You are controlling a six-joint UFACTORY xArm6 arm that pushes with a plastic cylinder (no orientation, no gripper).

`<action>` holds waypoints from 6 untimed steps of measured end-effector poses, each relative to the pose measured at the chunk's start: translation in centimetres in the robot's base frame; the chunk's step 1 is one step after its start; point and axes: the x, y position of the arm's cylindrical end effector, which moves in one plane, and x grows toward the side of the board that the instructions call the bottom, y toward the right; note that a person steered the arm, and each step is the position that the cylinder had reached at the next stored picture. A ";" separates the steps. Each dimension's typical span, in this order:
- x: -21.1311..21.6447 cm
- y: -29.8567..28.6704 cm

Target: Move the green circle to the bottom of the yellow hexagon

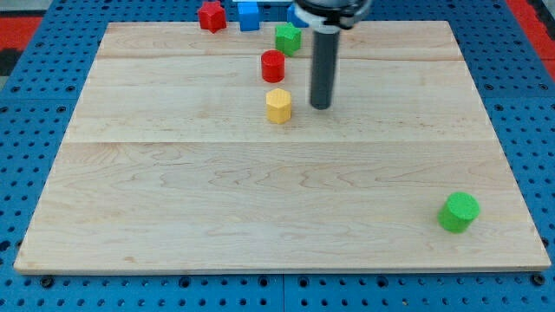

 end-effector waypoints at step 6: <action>22.5 13.9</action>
